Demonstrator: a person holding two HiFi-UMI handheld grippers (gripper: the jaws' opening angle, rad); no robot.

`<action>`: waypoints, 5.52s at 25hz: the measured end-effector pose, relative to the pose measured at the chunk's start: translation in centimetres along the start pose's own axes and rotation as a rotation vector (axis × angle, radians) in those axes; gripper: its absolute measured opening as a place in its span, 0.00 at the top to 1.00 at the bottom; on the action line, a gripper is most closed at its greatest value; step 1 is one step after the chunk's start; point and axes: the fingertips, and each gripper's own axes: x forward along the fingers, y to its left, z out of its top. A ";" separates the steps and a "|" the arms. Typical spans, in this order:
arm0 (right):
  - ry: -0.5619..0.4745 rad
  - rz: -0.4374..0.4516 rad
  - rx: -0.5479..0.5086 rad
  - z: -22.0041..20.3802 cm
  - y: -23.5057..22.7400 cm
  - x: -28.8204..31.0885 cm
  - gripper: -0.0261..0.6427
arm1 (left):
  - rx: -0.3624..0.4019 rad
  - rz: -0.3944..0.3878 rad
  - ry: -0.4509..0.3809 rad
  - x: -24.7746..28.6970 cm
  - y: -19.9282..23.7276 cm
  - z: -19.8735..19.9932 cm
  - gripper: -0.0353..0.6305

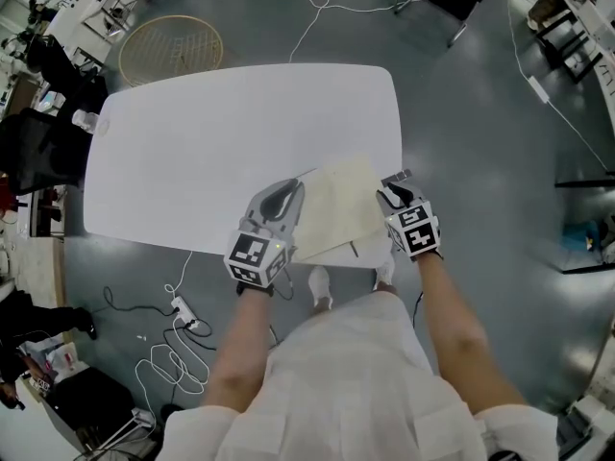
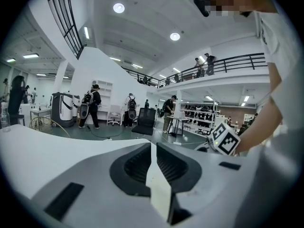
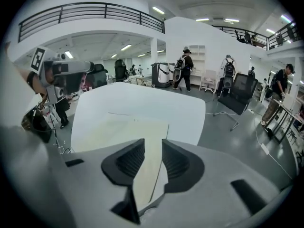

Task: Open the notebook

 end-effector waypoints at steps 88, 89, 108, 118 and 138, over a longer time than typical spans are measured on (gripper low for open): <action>0.110 0.230 -0.205 5.6 24.2 2.9 0.95 | -0.026 0.114 -0.032 -12.9 6.8 -2.4 0.91; 0.109 0.242 -0.198 5.5 24.6 3.4 0.95 | -0.029 0.118 -0.028 -13.1 7.0 -2.7 0.91; 0.234 0.272 -0.136 1.5 27.6 10.0 0.95 | -0.070 0.149 0.036 -15.5 9.7 -6.7 0.91; 0.225 0.287 -0.124 1.2 27.5 9.9 0.94 | -0.060 0.151 0.036 -15.0 9.5 -6.4 0.91; -0.079 0.274 -0.038 9.4 25.2 2.9 0.93 | -0.023 0.172 -0.041 -15.6 10.2 -2.2 0.91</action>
